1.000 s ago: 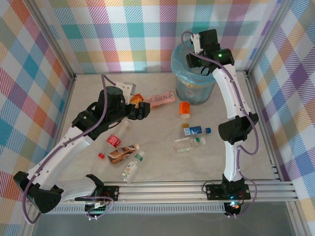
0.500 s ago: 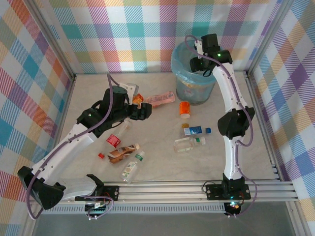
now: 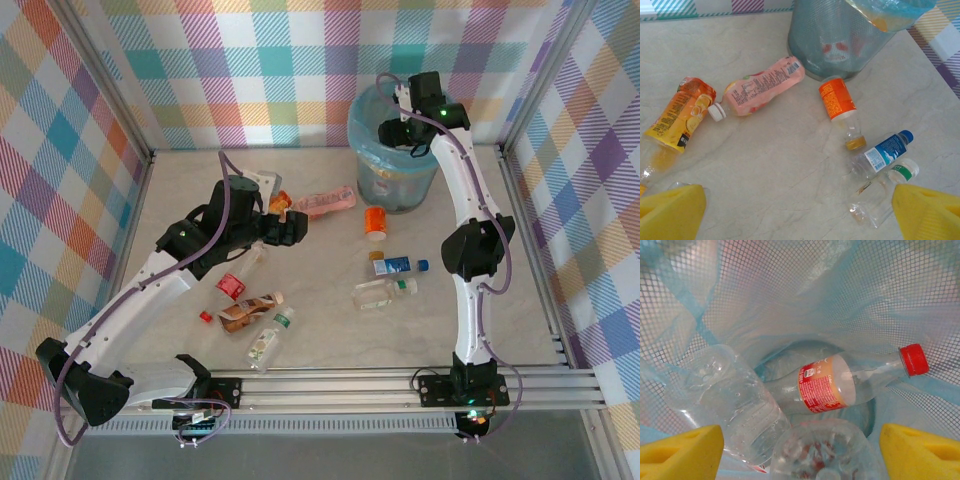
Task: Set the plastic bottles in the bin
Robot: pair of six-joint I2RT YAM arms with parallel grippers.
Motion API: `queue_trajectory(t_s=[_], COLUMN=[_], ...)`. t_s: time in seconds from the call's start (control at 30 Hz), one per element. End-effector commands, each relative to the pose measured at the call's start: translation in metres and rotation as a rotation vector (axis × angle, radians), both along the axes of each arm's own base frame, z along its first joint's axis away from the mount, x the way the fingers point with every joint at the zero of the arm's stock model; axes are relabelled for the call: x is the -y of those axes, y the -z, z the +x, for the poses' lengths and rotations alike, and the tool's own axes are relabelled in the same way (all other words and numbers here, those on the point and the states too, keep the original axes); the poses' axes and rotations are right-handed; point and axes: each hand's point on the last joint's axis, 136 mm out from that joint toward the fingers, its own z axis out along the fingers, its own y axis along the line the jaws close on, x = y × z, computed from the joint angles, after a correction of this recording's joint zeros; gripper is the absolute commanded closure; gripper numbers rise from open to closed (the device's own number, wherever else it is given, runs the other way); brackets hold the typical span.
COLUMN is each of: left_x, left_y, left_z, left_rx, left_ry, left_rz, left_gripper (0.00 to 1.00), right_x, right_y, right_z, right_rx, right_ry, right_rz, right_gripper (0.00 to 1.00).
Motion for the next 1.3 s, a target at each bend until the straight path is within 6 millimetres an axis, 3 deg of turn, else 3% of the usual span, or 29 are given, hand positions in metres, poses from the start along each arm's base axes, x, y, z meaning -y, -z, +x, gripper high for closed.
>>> queue_trajectory(t_s=[0.0,0.43,0.53,0.67,0.77,0.87,1.0,1.1,1.27], left_x=[0.0,-0.017,-0.025,-0.035,-0.044,-0.048,-0.061,-0.073,-0.105], left_y=[-0.013,-0.017,-0.01,0.006,0.025,0.05,0.081,0.088,0.112], left_z=[0.0,-0.008,-0.013,-0.026,-0.041,-0.061,-0.079,-0.077,-0.047], left_rx=[0.018,0.0,-0.039,-0.126,-0.219,-0.339,-0.448,-0.433,-0.468], left_ry=[-0.013,-0.067,-0.089,-0.118,-0.135,-0.122,-0.163,-0.215,-0.344], left_rz=[-0.022,0.008,0.033,0.068,0.105,0.135,0.188,0.221,0.287], left_gripper=[0.05,0.04,0.04,0.04,0.05,0.05,0.07,0.06,0.05], right_x=[-0.001,-0.009,-0.02,-0.052,-0.081,-0.107,-0.125,-0.131,-0.138], right_y=[-0.066,-0.167,-0.186,-0.199,-0.195,-0.175,-0.143,-0.116,-0.08], right_z=[-0.013,-0.061,-0.08,-0.111,-0.138,-0.164,-0.192,-0.209,-0.233], right_rx=[0.127,0.287,0.309,0.331,0.337,0.314,0.282,0.237,0.121], right_ry=[-0.001,-0.019,-0.063,-0.186,-0.3,-0.398,-0.469,-0.485,-0.5], right_rz=[0.08,0.266,0.305,0.341,0.34,0.351,0.382,0.424,0.496], right_gripper=[0.17,0.09,0.1,0.11,0.12,0.12,0.14,0.15,0.17])
